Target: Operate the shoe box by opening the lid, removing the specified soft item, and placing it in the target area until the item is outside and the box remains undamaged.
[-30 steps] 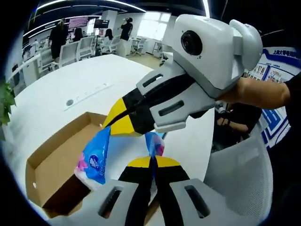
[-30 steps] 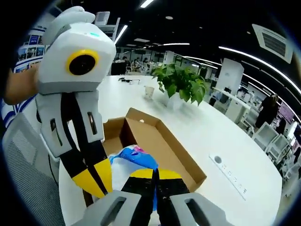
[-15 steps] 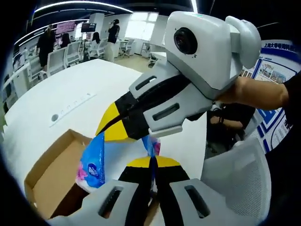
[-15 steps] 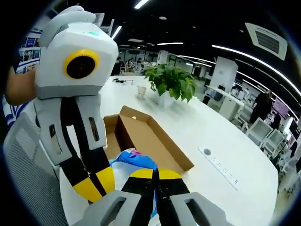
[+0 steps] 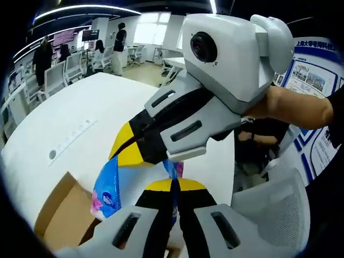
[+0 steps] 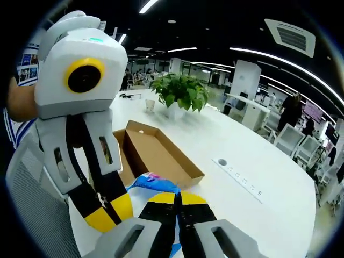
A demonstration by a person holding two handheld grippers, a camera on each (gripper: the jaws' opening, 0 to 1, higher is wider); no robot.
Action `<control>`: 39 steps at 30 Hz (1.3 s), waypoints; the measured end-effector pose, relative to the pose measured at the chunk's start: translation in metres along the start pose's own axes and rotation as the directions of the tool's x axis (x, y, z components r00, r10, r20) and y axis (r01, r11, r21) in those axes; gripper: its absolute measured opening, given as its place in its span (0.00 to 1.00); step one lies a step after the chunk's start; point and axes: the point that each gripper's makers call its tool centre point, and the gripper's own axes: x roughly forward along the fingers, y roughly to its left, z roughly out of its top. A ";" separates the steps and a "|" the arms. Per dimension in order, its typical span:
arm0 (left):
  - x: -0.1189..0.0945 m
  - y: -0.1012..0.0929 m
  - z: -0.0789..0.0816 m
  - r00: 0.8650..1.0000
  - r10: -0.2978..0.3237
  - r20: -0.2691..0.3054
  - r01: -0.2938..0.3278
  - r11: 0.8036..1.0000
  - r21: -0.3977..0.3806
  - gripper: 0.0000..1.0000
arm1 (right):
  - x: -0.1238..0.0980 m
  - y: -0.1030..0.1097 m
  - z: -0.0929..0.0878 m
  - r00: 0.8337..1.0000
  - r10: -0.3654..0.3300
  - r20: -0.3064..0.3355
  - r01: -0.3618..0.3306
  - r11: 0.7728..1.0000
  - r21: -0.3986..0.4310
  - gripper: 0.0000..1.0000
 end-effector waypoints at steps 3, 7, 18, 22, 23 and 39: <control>0.007 -0.001 0.007 1.000 -0.003 -0.003 0.003 1.000 0.006 0.00 | -0.007 -0.011 -0.003 1.000 -0.006 0.009 0.006 1.000 0.025 0.00; 0.018 -0.003 0.016 1.000 -0.015 -0.006 0.015 1.000 0.013 0.00 | -0.014 -0.021 -0.010 1.000 -0.014 0.012 0.014 0.999 0.041 0.00; 0.051 -0.009 0.031 0.999 -0.047 -0.015 0.047 0.999 -0.010 0.00 | -0.031 -0.043 -0.037 1.000 -0.024 -0.013 0.024 0.996 0.081 0.00; 0.061 -0.010 0.034 0.998 -0.061 -0.023 0.060 0.998 -0.012 0.00 | -0.034 -0.047 -0.046 0.999 -0.024 -0.028 0.026 0.996 0.082 0.00; 0.065 -0.010 0.034 0.997 -0.068 -0.028 0.067 0.998 -0.015 0.00 | -0.035 -0.049 -0.048 0.999 -0.025 -0.030 0.027 0.996 0.086 0.00; 0.100 -0.013 0.043 0.992 -0.114 -0.047 0.113 0.993 -0.022 0.00 | -0.042 -0.075 -0.081 0.998 -0.024 -0.062 0.032 0.991 0.131 0.00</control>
